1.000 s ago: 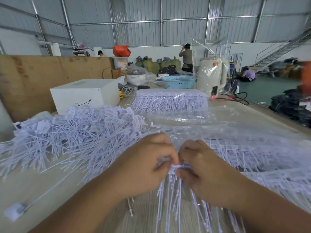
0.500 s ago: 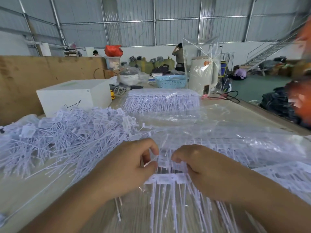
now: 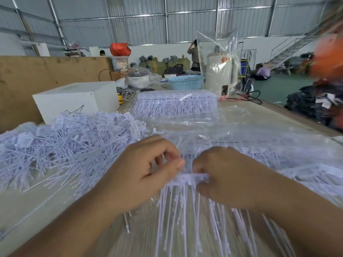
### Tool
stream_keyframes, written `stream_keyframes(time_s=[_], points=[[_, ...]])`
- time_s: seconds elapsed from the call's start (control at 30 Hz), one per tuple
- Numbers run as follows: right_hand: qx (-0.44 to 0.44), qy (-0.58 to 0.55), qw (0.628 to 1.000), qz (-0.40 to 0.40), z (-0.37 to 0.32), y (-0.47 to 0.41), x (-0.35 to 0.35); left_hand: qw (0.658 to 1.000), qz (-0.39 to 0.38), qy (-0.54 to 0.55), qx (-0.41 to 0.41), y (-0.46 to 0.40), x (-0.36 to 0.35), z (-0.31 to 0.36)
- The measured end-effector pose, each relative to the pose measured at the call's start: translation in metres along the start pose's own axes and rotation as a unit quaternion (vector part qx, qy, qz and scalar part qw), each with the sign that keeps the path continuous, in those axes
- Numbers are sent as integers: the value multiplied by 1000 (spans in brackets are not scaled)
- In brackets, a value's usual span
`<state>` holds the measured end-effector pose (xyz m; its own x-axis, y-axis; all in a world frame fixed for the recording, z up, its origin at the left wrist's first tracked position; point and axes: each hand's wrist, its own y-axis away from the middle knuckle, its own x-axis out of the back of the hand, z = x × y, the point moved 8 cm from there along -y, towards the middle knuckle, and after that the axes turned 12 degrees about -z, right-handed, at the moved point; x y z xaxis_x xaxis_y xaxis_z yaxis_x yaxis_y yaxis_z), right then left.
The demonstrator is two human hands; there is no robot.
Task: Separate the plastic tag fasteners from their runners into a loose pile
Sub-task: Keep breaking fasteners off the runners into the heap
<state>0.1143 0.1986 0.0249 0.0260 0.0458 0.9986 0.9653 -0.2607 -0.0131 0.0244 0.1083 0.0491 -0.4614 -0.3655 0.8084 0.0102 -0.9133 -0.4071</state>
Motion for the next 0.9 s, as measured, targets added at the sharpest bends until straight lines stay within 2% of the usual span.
stream_keyframes(time_s=[0.1, 0.2, 0.3, 0.43, 0.57, 0.63, 0.67, 0.8, 0.83, 0.9], points=[[20, -41, 995, 87, 3, 4, 17, 997, -54, -46, 24, -2, -9, -3], [26, -50, 993, 107, 2, 4, 18, 992, -77, -84, 58, -2, -15, -13], [24, -103, 981, 162, 5, 8, 28, 984, -98, -108, 103, -1, -17, -27], [46, -208, 952, 219, 6, 15, 37, 983, -96, 28, 154, 4, -17, -39], [75, -187, 947, 250, -1, 20, 40, 969, -101, 138, 180, -1, -25, -46], [85, -218, 940, 247, 0, 21, 40, 933, -76, 278, 216, -3, -26, -49], [90, -243, 937, 234, 1, 20, 38, 912, -65, 346, 209, -3, -25, -48], [106, -259, 944, 175, -5, 14, 28, 853, -7, 488, 185, 3, -7, -47], [106, -263, 944, 167, -7, 12, 27, 851, -5, 496, 174, 1, -4, -46], [106, -273, 944, 153, -9, 10, 24, 876, -23, 460, 146, 0, 1, -40]])
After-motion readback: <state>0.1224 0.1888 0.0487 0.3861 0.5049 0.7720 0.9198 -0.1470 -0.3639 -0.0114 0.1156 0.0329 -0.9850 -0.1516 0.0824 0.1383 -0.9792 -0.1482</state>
